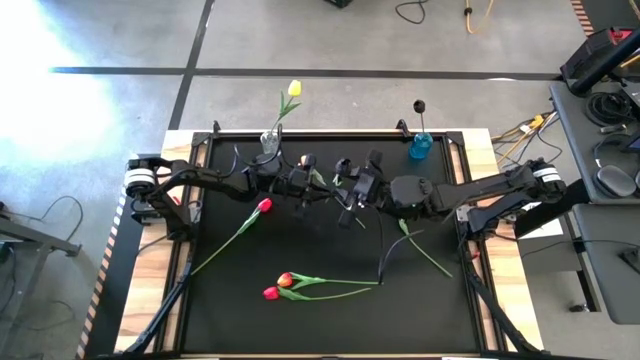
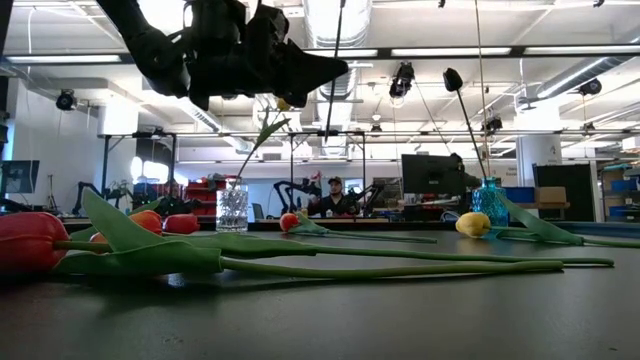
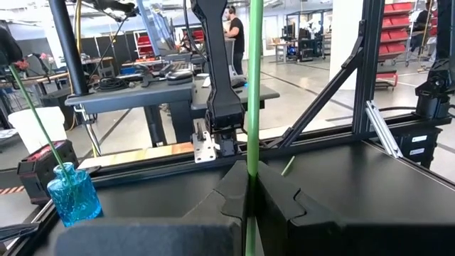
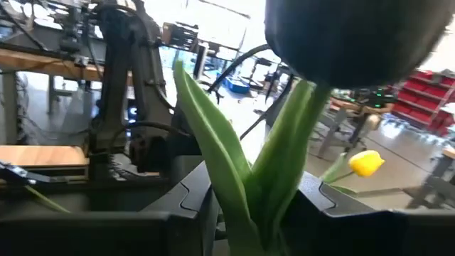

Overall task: Sort flowers into vase by color
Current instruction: Put the black flower into the blue vase

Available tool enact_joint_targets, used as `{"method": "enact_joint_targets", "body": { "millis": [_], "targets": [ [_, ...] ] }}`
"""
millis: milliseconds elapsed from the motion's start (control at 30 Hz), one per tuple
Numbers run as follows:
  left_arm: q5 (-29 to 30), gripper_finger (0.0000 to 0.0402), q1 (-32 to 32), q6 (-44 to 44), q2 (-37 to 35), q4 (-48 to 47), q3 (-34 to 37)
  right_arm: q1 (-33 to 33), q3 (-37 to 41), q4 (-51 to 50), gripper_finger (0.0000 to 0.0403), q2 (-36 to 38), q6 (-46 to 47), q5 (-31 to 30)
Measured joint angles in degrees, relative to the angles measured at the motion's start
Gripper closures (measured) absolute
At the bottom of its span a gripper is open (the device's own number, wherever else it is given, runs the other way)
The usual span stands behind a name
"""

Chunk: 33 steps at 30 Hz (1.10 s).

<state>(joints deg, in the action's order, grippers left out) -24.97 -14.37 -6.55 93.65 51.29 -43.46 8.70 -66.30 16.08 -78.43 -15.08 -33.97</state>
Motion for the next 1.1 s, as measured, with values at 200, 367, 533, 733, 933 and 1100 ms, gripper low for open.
{"method": "enact_joint_targets", "body": {
  "millis": [200,367,533,733,933,1100],
  "targets": [
    [0.0,0.0401,0.0,0.0,0.0,0.1,0.0,1.0,0.0,-0.8,0.0259,0.9,-1.3,-3.2],
    [0.0,0.0401,0.0,0.0,0.0,0.2,0.0,2.5,0.1,-4.0,0.0205,2.7,-1.6,-4.4],
    [0.0,0.0401,0.0,0.0,0.0,1.1,0.0,4.5,0.7,-5.4,0.0177,4.5,-2.3,-4.2],
    [0.0,0.0401,0.0,0.0,0.0,1.2,0.0,4.4,5.4,-2.4,0.0172,5.8,-2.6,-5.1],
    [0.0,0.0401,0.0,0.1,0.0,1.2,0.0,4.4,10.1,5.9,0.0173,6.7,-3.9,-3.1],
    [0.0,0.0401,0.0,0.2,0.0,1.3,0.0,4.4,11.2,8.2,0.0176,6.7,-3.7,-3.1]
  ]
}}
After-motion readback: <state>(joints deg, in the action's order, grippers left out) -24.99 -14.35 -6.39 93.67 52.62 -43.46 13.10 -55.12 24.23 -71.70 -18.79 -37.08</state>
